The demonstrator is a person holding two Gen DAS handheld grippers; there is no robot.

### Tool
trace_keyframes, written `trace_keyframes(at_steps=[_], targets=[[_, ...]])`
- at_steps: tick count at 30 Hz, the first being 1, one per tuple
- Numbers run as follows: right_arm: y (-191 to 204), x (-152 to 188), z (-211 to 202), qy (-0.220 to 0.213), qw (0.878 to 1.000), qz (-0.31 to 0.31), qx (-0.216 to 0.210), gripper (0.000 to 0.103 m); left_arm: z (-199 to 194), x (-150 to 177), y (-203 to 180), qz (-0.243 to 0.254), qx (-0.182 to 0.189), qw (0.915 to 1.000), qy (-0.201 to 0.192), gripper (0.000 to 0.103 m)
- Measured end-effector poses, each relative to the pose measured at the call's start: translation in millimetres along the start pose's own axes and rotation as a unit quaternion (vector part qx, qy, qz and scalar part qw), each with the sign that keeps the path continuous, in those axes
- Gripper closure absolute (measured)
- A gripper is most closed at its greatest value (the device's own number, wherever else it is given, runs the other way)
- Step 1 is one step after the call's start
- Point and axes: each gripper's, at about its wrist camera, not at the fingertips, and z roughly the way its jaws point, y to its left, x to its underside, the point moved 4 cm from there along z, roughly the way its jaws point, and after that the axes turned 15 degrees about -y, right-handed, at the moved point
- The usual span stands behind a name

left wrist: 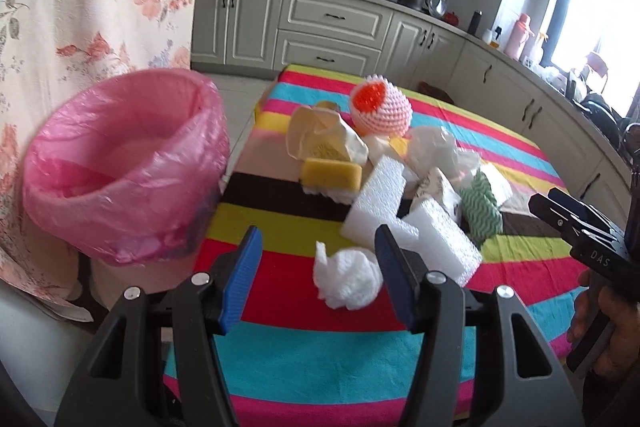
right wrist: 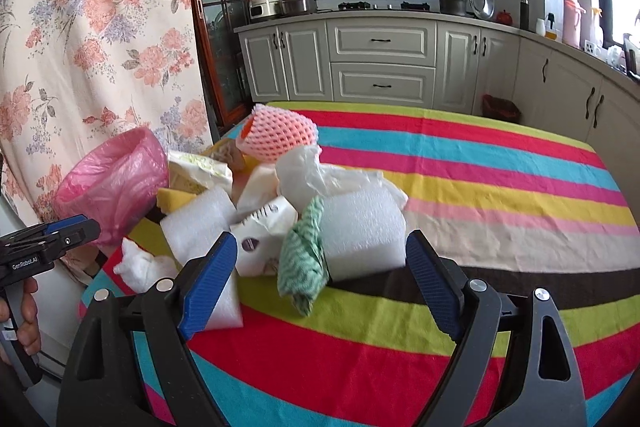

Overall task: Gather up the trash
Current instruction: 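Grasp the crumpled white tissue with the left gripper while the right grasps a foam block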

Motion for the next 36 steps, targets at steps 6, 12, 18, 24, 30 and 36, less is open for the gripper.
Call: trace_keyframes(at_steps=[6, 12, 18, 24, 30, 36], targets=[[-1, 17, -2, 0.014, 1.0, -0.002, -0.004, 0.021, 17, 17, -10, -0.003, 0.018, 0.9994, 0.029, 0.047], [2, 26, -2, 0.025, 1.0, -0.004, -0.009, 0.021, 33, 34, -18, -0.004, 0.032, 0.9979, 0.056, 0.052], [21, 29, -2, 0.029, 0.999, -0.014, -0.03, 0.019, 44, 41, -17, -0.011, 0.044, 0.9963, 0.073, 0.067], [38, 31, 0, 0.035, 0.998, -0.016, -0.051, 0.019, 46, 45, -18, -0.012, 0.053, 0.9956, 0.076, 0.086], [57, 34, 8, 0.045, 0.996, -0.024, -0.07, 0.019, 39, 36, -16, -0.012, 0.052, 0.9967, 0.062, 0.087], [71, 35, 20, 0.055, 0.995, -0.02, -0.085, 0.019, 29, 26, -9, -0.013, 0.044, 0.9978, 0.048, 0.087]])
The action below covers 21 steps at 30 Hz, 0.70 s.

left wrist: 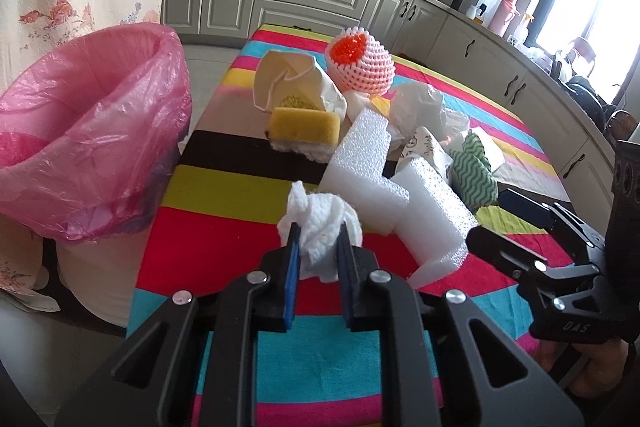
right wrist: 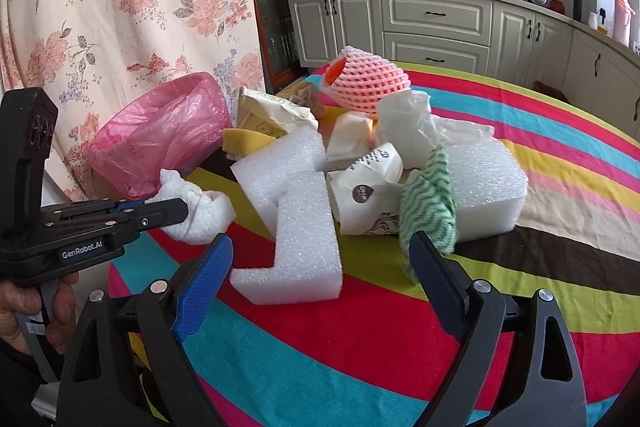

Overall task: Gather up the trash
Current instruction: 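Grasp the crumpled white tissue with the left gripper while the right grasps a foam block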

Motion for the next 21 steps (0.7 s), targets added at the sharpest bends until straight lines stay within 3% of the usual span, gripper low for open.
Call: trace_keyframes(at_steps=[13, 16, 18, 21], targets=[[4, 4, 34, 0.048, 0.999, 0.007, -0.009, 0.042, -17, -14, 14, -0.003, -0.009, 0.9996, -0.025, 0.087], [3, 8, 39, 0.059, 0.998, 0.009, -0.013, 0.051, -20, -16, 16, -0.004, -0.009, 0.9996, -0.028, 0.087], [4, 11, 39, 0.064, 0.998, 0.014, -0.018, 0.065, -21, -17, 17, -0.004, -0.009, 0.9995, -0.03, 0.087], [5, 11, 34, 0.057, 0.998, 0.013, -0.018, 0.065, -23, -18, 18, -0.005, -0.011, 0.9994, -0.033, 0.087]])
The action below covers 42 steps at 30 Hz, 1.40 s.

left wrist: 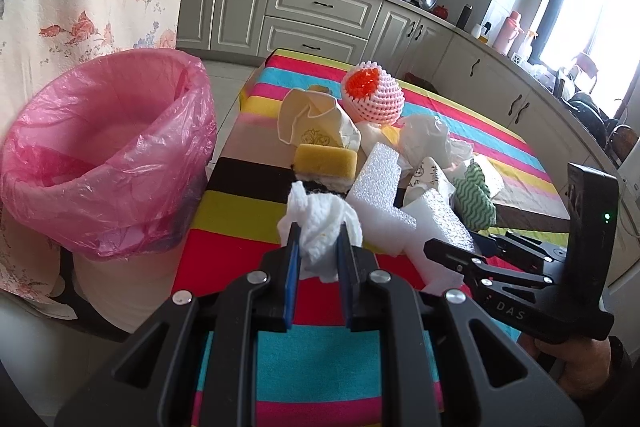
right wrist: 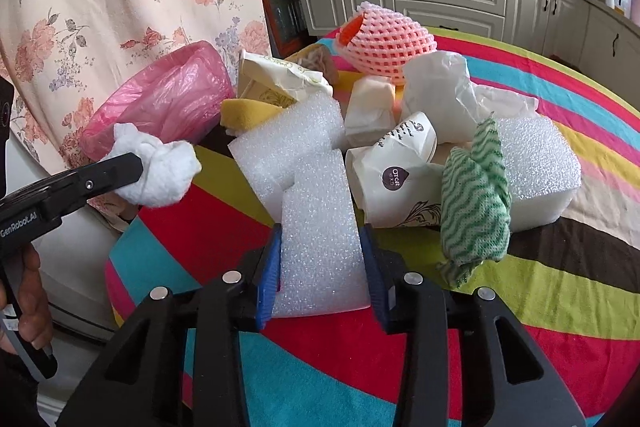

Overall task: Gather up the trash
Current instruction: 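Grasp the crumpled white tissue with the left gripper while the right grasps a foam block, then move both items over the pink bin and release them inside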

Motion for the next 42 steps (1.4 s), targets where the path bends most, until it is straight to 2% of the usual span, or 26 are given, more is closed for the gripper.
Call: trace_keyframes(at_steps=[19, 29, 42], targets=[[6, -44, -46, -0.073, 0.997, -0.011, 0.011, 0.065, -35, -37, 14, 0.005, -0.023, 0.9982, -0.056, 0.087], [16, -68, -48, -0.094, 0.995, -0.021, 0.003, 0.065, -58, -60, 48, -0.011, -0.059, 0.994, -0.092, 0.086], [63, -115, -23, -0.113, 0.992, -0.053, -0.031, 0.065, -85, -94, 109, -0.036, -0.117, 0.9829, -0.138, 0.086]])
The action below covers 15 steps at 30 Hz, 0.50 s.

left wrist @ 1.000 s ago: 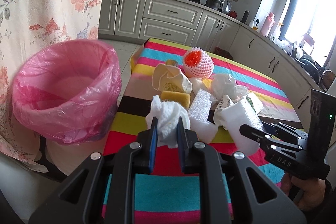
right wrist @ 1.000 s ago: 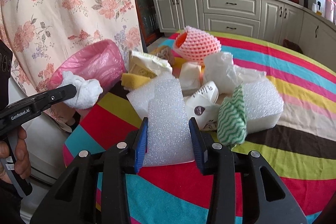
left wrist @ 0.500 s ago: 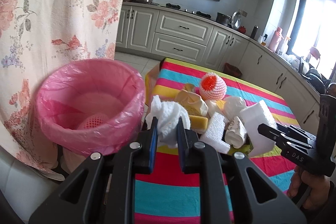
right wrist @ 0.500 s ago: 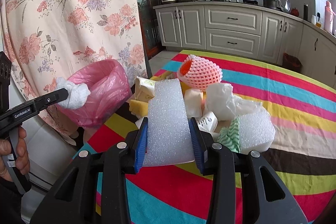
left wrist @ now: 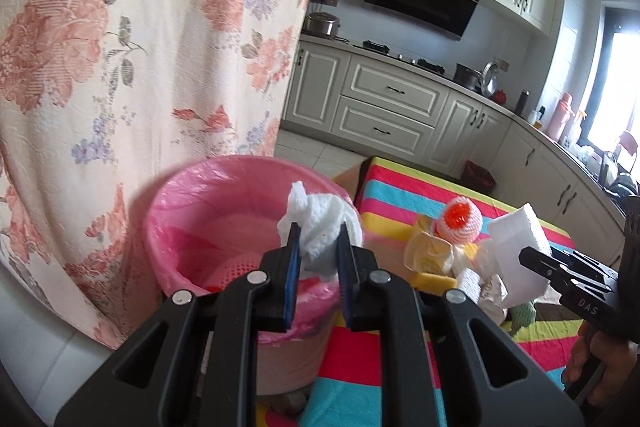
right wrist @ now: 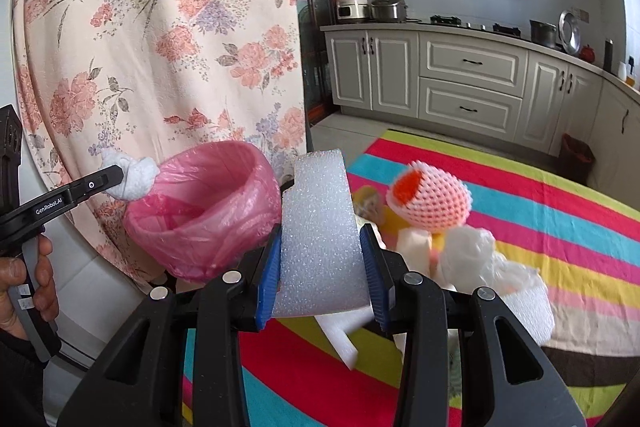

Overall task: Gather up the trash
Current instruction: 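Move both items over the pink bin and release them inside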

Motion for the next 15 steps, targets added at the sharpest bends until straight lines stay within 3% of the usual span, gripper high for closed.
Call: trace_keyframes(at_steps=[15], targets=[[77, -46, 71, -0.01, 0.997, -0.033, -0.065, 0.065, 2, -26, 42, 0.004, -0.047, 0.9985, -0.028, 0.086]])
